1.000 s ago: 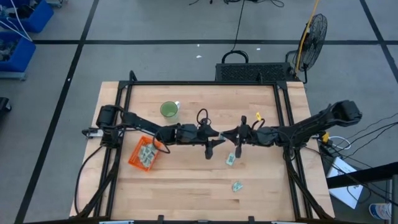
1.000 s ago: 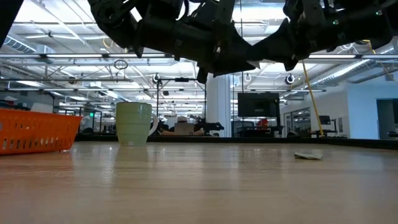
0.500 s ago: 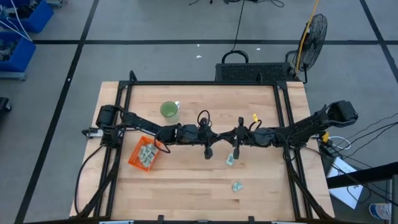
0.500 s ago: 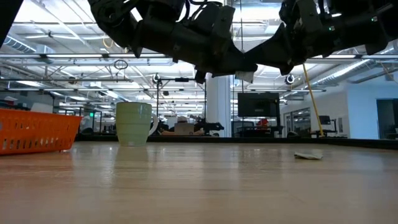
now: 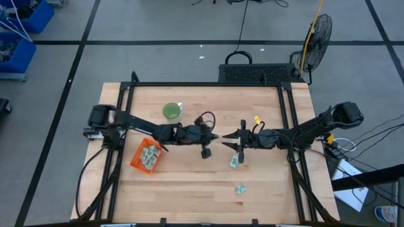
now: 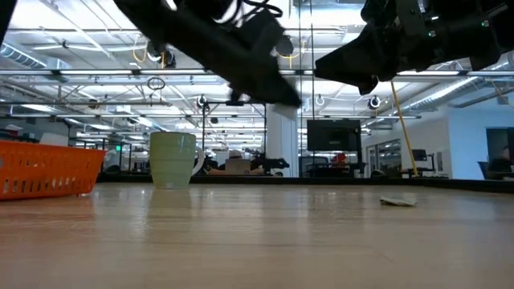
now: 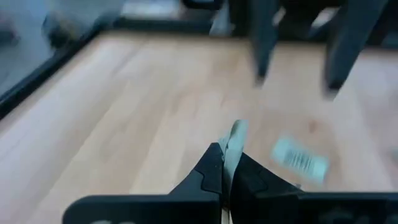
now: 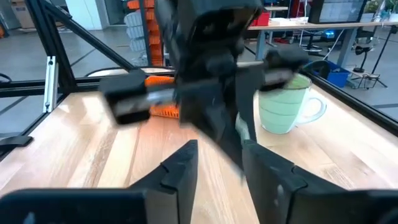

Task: Pick and place Stevia / Truvia into bins
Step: Put the stevia packet into the orange bin

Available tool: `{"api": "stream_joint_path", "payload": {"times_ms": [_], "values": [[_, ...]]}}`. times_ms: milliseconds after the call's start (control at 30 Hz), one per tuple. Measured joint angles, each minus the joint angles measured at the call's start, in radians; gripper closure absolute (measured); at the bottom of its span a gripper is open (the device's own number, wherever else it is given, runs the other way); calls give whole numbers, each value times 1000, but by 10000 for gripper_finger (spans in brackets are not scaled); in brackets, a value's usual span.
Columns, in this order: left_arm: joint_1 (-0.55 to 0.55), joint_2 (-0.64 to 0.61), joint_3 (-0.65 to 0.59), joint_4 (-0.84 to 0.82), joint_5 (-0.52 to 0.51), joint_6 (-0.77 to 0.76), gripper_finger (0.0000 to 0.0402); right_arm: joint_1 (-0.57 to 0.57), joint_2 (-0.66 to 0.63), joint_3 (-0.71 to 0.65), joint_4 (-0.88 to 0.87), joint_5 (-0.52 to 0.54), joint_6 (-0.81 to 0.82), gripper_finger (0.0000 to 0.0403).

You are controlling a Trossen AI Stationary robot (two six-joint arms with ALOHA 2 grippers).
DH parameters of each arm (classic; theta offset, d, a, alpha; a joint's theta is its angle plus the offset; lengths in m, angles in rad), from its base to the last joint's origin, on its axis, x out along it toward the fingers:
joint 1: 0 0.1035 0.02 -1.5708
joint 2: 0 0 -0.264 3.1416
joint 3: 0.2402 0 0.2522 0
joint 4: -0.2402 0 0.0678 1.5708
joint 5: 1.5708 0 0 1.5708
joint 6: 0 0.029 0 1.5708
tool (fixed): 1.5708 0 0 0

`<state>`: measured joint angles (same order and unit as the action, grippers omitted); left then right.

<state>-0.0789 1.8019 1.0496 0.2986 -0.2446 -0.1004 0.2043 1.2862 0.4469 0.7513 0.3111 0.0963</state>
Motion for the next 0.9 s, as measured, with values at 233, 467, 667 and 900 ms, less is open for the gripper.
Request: {"api": "stream_joint_path", "payload": {"times_ms": [233, 467, 667, 900], "values": [[-70, -271, 1, -713, -90, -179, 395, 0, 0, 0, -73, -2, 48, 274], [-200, -379, -7, -1348, -106, -659, 397, 0, 0, 0, -120, -2, 78, 281], [-331, -375, -120, -1446, -54, -974, 378, 0, 0, 0, -118, -2, 101, 280], [-394, -369, -239, -1351, -13, -1035, 384, 0, 0, 0, -112, -1, 101, 281]]}}
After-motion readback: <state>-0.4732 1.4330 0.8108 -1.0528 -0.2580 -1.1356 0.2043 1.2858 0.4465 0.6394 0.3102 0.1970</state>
